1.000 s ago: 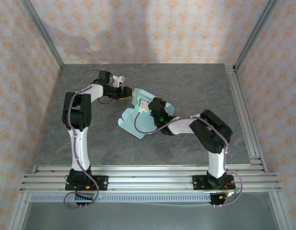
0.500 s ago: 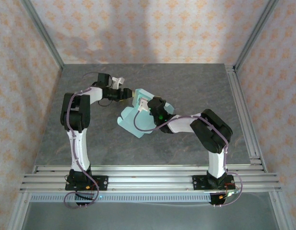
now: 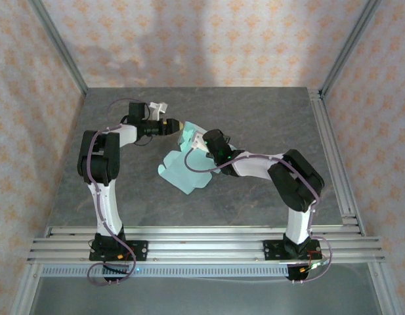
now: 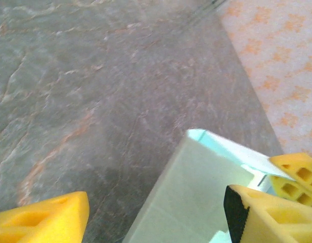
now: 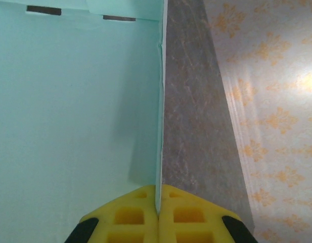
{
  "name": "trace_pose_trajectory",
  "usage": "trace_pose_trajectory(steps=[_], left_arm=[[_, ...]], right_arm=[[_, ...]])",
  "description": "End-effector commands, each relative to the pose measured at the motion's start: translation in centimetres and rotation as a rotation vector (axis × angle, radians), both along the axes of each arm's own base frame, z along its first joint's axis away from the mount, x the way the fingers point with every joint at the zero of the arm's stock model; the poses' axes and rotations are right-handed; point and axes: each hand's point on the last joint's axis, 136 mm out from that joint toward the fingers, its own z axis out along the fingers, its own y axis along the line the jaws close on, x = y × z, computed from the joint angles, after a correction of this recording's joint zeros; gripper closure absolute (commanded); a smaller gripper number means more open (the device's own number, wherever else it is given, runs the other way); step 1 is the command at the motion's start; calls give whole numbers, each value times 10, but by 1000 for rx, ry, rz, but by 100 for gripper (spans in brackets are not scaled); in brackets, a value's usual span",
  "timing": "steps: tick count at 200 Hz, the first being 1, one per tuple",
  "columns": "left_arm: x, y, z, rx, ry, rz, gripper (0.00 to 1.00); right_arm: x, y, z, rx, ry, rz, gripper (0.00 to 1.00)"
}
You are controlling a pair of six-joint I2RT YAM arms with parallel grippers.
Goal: Fold the paper box
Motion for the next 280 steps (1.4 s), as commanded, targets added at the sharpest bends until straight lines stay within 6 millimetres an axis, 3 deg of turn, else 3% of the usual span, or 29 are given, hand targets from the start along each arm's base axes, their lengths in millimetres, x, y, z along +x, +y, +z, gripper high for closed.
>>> trace_pose_trajectory(steps=[1,41,81,120,174,280], left_arm=[[-2,-17,19,-35,-89,-106,27],[-12,-34,8,-24,-49,-201,26],[-9,-35,-6,0,2,-193,21],[-19,-39,5,-28,-27,-241,20],[-41,-49,14,-33,-40,-347,25],[-47,-54,16,2,-53,-367,26]], right_arm=[[-6,0,6,20,45,8,100],[-7,-1,7,37,65,3,100],[-5,-3,7,32,56,-3,100],[1,-5,12,26,2,-6,100],[4,-8,5,13,14,-16,100],[12,-17,13,-100,-114,2,100]])
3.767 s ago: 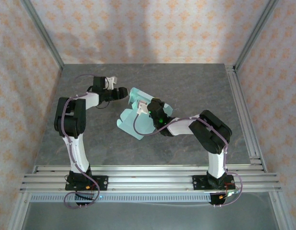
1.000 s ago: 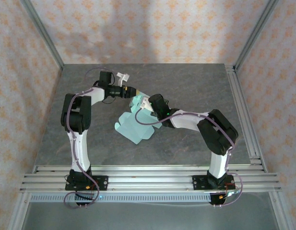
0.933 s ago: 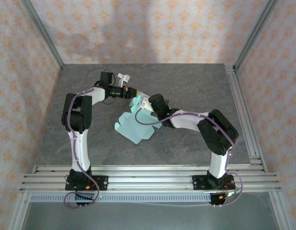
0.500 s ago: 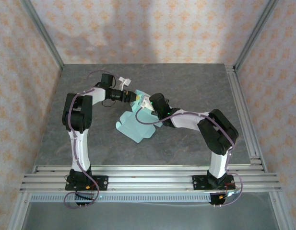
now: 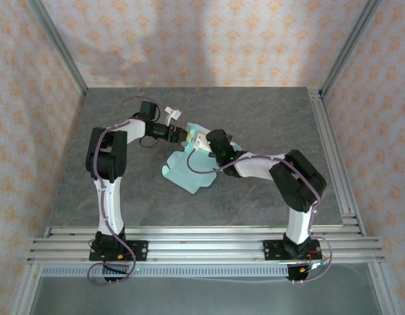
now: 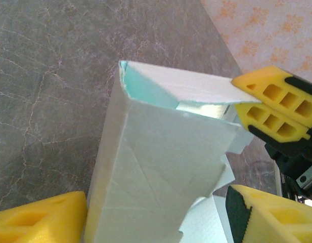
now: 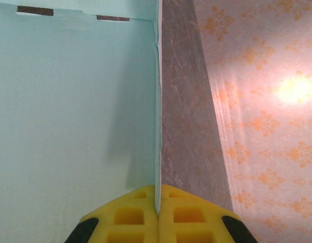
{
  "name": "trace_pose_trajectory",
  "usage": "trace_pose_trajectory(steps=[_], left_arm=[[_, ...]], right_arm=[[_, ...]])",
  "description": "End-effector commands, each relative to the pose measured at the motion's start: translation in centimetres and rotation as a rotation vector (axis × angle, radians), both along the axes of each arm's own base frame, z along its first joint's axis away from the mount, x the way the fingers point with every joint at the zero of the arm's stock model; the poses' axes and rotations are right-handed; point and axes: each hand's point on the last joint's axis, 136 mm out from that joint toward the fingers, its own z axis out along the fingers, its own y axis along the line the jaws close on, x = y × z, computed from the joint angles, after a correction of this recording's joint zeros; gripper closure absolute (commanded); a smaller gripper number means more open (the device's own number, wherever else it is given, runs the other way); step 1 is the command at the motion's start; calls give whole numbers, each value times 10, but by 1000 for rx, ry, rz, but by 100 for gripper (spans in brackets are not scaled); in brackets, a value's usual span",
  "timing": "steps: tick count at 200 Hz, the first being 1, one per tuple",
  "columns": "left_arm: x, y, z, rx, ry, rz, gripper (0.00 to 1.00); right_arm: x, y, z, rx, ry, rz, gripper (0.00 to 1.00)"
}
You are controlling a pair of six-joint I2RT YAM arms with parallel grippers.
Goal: Fold the paper box
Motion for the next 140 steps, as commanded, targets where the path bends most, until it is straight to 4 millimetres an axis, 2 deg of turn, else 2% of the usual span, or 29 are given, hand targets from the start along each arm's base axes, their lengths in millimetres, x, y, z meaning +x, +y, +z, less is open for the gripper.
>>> trace_pose_trajectory(steps=[1,37,64,97,140], left_arm=[[-6,-8,27,-3,-59,-45,26],[-15,-14,26,11,-53,-96,28],[-15,-16,25,15,-51,-104,28],[-9,-15,23,25,-48,-90,28],[3,-13,11,53,-20,-51,28]], right_arm=[[6,-8,3,-45,-44,-23,100],[7,-8,6,-55,-49,-17,100],[7,-7,8,-71,-59,-8,100],[11,-10,10,-132,-117,1,100],[15,-14,12,-177,-211,-24,100]])
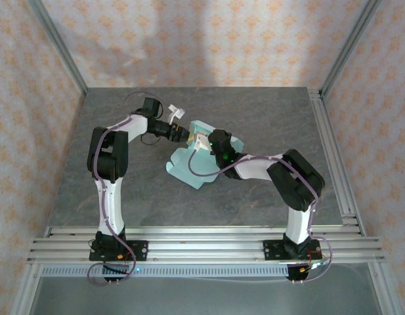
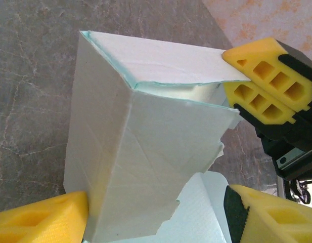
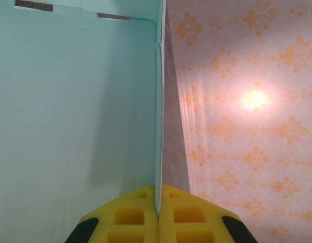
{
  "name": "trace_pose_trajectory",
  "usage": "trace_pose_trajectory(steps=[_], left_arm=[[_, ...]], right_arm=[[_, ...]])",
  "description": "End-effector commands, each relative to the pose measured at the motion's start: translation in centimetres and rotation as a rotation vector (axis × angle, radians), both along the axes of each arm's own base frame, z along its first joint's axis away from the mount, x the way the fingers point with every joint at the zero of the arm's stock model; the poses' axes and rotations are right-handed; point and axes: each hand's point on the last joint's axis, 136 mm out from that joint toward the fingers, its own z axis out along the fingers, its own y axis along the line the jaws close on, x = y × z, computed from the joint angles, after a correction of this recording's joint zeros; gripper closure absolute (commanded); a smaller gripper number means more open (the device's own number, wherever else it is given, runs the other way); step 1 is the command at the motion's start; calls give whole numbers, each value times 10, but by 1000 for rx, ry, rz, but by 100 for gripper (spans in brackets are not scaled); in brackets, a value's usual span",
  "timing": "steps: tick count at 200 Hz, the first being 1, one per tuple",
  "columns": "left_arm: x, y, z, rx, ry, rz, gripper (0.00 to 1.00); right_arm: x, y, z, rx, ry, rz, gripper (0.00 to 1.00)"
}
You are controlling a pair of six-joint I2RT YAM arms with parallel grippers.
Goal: Fold the paper box
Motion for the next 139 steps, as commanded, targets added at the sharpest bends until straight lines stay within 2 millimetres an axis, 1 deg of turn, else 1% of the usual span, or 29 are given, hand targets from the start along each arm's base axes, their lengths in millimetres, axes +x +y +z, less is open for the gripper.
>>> trace_pose_trajectory(steps=[1,16,43,89,119,139], left_arm=[[6,-3,-2,12,16,12,28],[9,-4,-3,20,11,20,28],[12,-5,-3,22,4,19,28],[12,-7,-6,22,4,-5,28],[10,-7,1,18,-18,-7,28],[16,-3,7,31,-40,34,27]], right_arm=[[5,-9,1,-54,-77,-41,100],[7,-10,2,-65,-114,-50,100],[7,-11,0,-71,-125,-51,100],[1,-13,-1,-64,-122,-43,100],[-2,-17,-5,-76,-128,-49,100],[-2,-19,-6,-85,-156,-60,100]])
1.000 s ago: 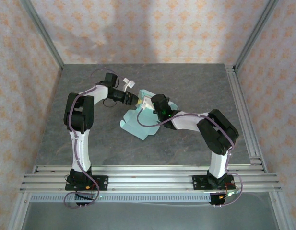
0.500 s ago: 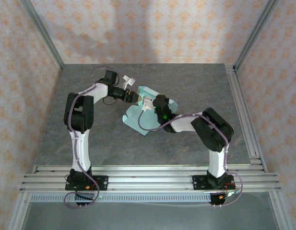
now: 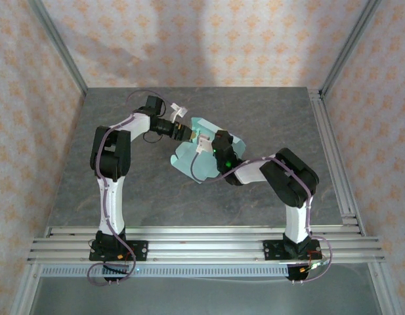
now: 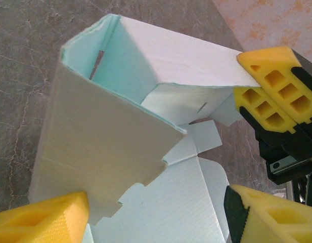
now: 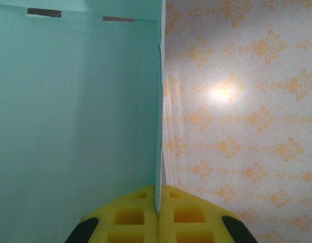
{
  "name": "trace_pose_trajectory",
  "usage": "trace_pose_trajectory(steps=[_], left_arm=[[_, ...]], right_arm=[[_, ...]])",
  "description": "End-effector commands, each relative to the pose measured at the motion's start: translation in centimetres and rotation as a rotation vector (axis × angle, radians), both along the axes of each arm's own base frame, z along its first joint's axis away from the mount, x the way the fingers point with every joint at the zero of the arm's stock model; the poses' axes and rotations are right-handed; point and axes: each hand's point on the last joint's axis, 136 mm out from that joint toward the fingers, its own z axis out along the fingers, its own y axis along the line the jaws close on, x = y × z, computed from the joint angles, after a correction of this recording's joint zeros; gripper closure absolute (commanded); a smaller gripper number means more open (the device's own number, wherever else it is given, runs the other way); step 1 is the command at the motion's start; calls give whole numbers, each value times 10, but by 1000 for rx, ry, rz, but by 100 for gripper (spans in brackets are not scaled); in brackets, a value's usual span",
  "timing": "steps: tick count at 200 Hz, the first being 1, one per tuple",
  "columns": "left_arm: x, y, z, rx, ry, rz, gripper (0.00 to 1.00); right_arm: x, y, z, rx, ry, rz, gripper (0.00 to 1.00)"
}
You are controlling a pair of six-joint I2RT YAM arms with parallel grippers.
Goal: Fold the paper box
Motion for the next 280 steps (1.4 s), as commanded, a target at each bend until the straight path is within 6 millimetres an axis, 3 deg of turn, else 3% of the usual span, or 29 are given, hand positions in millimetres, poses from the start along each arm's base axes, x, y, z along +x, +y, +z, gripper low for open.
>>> trace_pose_trajectory(steps=[1,27,57,81,126,177,198,207,212,219,252,280], left_arm=[[5,2,13,7,-46,24,27],[21,11,15,47,-56,108,26],[51,36,13,92,-46,291,26],[62,51,18,70,-55,369,27],[71,55,16,78,-64,379,28],[88,59,29,99,-114,380,30],[87,53,27,124,-109,324,32],[88,52,26,148,-114,318,39],[87,50,25,168,-115,315,51],[87,50,22,199,-116,314,54],[80,48,18,232,-106,334,54],[72,58,13,261,-91,416,52]], right_arm=[[-2,-7,-4,-29,-31,-30,100],[-3,-7,-6,-36,-50,-37,100],[0,-5,-11,-58,-79,-43,100],[-1,-5,-14,-58,-77,-44,100],[-3,-5,-14,-54,-76,-47,100],[-5,-3,-11,-44,-79,-39,100],[-6,0,-8,-26,-85,-34,100],[-6,1,-6,-18,-88,-34,100],[-6,1,-5,-15,-90,-33,100],[-7,2,-4,-8,-93,-29,100],[-20,7,-2,28,-79,15,100],[-33,14,2,43,-75,39,100]])
